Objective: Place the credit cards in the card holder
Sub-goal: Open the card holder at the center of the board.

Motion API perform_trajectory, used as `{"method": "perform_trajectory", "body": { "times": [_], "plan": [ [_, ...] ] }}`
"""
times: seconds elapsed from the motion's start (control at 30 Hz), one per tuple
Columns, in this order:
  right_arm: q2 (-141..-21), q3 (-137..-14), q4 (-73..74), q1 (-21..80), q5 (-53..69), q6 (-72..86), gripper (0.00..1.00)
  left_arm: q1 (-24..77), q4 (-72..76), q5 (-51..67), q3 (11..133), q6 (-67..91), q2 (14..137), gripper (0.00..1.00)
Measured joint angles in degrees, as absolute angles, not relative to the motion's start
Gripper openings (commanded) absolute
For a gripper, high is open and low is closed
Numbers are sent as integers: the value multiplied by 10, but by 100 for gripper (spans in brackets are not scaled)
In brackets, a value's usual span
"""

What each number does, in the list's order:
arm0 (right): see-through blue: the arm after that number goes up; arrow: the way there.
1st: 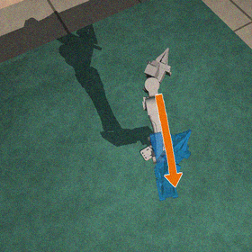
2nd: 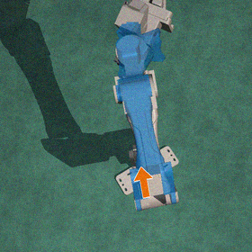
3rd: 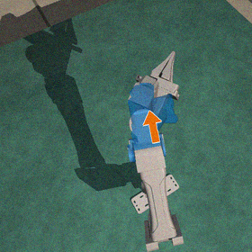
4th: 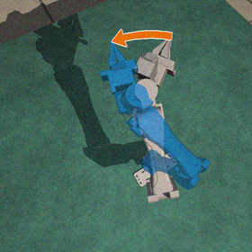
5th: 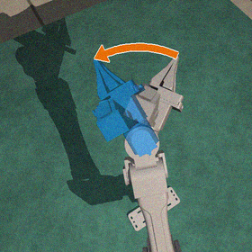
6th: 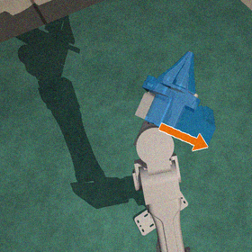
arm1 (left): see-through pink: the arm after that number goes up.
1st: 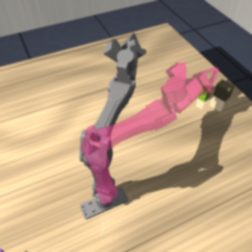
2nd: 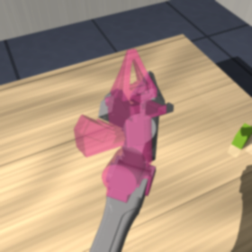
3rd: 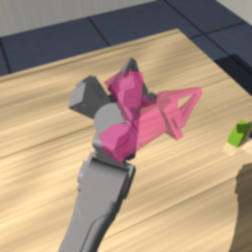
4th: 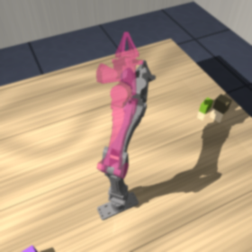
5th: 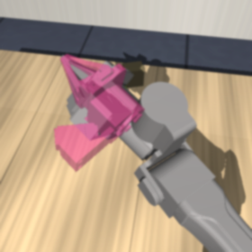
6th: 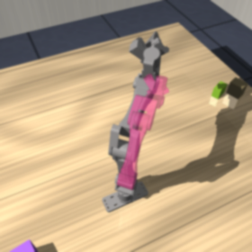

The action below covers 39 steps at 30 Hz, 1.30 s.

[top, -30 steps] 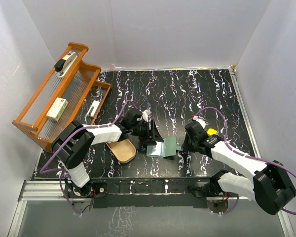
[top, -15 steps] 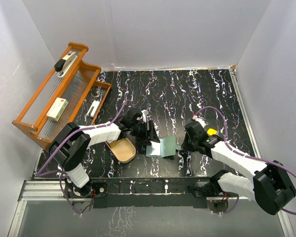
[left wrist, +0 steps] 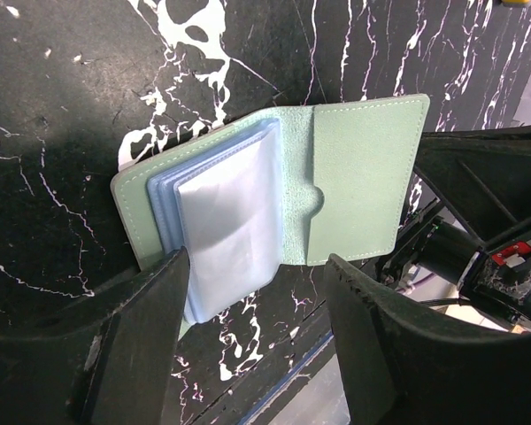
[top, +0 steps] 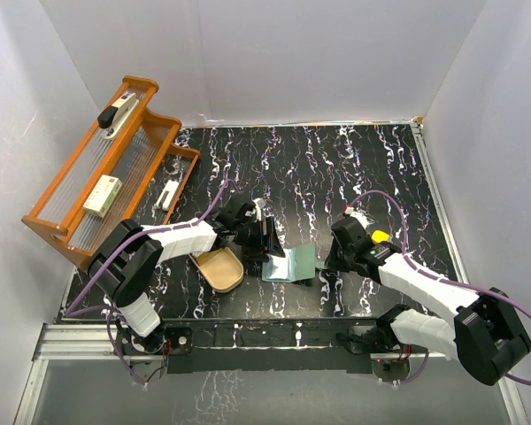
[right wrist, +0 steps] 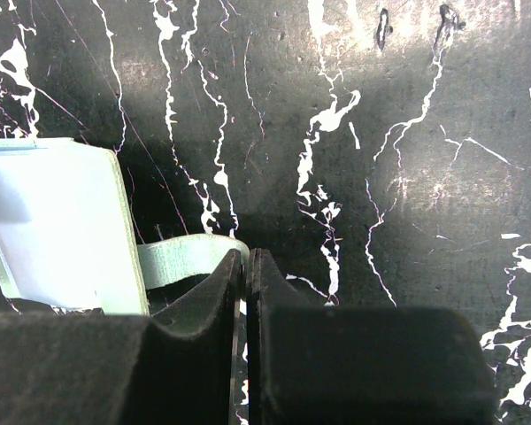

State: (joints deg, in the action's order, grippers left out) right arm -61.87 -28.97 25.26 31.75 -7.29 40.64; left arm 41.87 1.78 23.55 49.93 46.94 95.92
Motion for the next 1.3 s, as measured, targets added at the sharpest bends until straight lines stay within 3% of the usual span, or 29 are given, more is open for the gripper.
{"method": "perform_trajectory", "body": {
  "times": [0.57,1.1,1.3],
  "plan": [
    [-622,-290,250,317,-65,405,0,419,42,262,499,485,961,55],
    [-621,-286,207,317,-1,365,3,433,173,326,482,562,961,51],
    [-624,-289,199,317,-2,343,20,434,176,325,482,562,963,51]
  ]
}}
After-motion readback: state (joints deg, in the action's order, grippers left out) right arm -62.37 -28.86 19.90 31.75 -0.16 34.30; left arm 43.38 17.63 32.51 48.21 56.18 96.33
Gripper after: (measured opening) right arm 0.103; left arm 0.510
